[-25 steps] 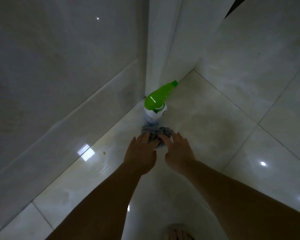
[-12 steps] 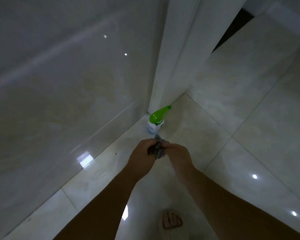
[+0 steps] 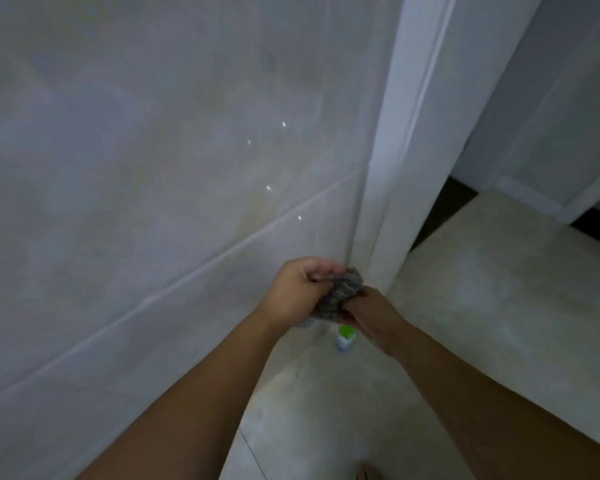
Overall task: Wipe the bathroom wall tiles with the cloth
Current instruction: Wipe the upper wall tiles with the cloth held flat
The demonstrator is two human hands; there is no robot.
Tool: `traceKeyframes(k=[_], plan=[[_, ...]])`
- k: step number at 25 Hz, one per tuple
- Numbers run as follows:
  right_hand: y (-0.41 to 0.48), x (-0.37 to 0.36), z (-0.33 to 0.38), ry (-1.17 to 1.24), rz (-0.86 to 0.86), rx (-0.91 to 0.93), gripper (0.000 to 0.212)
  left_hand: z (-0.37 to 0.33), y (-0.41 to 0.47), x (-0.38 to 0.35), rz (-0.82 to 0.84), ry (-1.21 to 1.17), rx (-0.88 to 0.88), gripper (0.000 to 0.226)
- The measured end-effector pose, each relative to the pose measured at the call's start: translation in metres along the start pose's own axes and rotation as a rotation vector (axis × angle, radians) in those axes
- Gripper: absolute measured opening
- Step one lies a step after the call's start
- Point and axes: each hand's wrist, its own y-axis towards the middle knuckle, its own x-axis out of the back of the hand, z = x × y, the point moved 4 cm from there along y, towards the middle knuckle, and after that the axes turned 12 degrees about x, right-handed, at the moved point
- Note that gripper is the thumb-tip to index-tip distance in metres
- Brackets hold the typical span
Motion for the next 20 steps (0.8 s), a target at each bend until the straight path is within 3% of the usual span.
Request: traceKeyframes(k=[4, 6, 8, 11, 13, 17, 20], plan=[[-0.039, -0.041, 0.157, -0.363, 0.052, 0.312, 0.004, -0.126, -0.081, 0.06, -0.041, 0.122, -0.207, 0.034], [-0.053, -0.057, 0.221, -0.504, 0.039, 0.456, 0.026, -0.18, -0.119, 0.086, -0.111, 0.224, -0.302, 0.041], [-0.069, -0.079, 0.277, -0.459, 0.074, 0.495, 0.036, -0.23, -0.159, 0.11, -0.243, 0.348, -0.397, 0.037], [-0.093, -0.105, 0.347, -0.249, 0.094, 0.508, 0.008, -0.286, -0.214, 0.143, -0.487, 0.494, -0.483, 0.028], [-0.11, -0.117, 0.388, -0.077, 0.1, 0.51, 0.008, -0.312, -0.249, 0.168, -0.608, 0.517, -0.497, 0.028], [-0.13, -0.143, 0.443, 0.015, 0.196, 0.475, 0.012, -0.345, -0.305, 0.201, -0.656, 0.491, -0.511, 0.034], [-0.15, -0.173, 0.473, 0.059, 0.483, 0.492, 0.046, -0.366, -0.34, 0.211, -0.64, 0.413, -0.539, 0.033]])
